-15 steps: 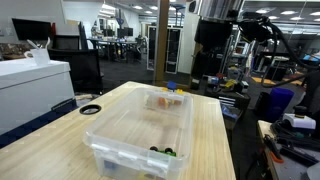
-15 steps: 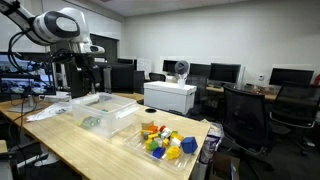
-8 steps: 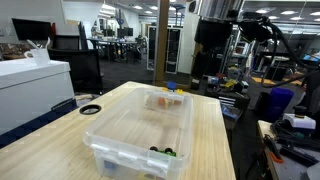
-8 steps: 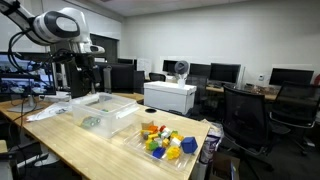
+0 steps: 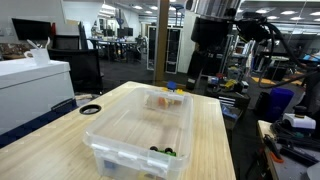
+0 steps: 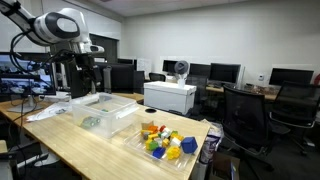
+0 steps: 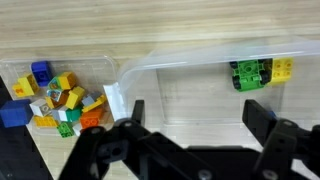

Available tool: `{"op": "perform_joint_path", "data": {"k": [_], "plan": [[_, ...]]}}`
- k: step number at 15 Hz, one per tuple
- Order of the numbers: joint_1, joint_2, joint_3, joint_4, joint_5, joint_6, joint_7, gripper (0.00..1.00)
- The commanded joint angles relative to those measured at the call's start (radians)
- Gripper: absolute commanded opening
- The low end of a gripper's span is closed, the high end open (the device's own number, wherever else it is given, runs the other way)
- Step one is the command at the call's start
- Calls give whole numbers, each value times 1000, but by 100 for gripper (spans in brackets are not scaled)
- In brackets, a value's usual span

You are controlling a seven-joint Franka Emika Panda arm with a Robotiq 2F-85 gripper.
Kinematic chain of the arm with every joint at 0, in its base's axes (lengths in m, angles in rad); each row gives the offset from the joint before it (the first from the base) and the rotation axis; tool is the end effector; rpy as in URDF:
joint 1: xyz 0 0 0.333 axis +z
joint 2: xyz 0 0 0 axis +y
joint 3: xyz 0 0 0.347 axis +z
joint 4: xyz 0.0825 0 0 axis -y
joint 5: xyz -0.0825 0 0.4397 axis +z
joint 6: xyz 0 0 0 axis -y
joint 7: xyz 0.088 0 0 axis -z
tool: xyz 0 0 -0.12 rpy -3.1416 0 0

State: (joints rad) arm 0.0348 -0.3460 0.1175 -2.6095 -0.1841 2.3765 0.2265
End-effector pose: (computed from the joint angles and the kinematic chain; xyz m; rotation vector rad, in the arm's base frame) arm 0.4478 0.0630 0.3602 2.9824 0.0704 0.2070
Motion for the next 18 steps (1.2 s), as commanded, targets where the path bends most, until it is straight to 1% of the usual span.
{"op": "perform_joint_path", "data": {"k": [1,4,5,7,10,13,14,15,16,18], "plan": [[19,75,27,56,27,54,18,100],[33,164,51,125,24,125,39,100],[49,215,59,161,31,140,36,100],[74,310,53,195,37,148,7,100],[87,371,49,217,33,155,0,100],[99,427,46,240,33,197,-9,100],[107,462,45,260,32,235,-2,100],[109,472,44,266,33,253,-3,100],[121,517,40,292,26,290,8,100],[133,556,27,310,7,332,20,100]]}}
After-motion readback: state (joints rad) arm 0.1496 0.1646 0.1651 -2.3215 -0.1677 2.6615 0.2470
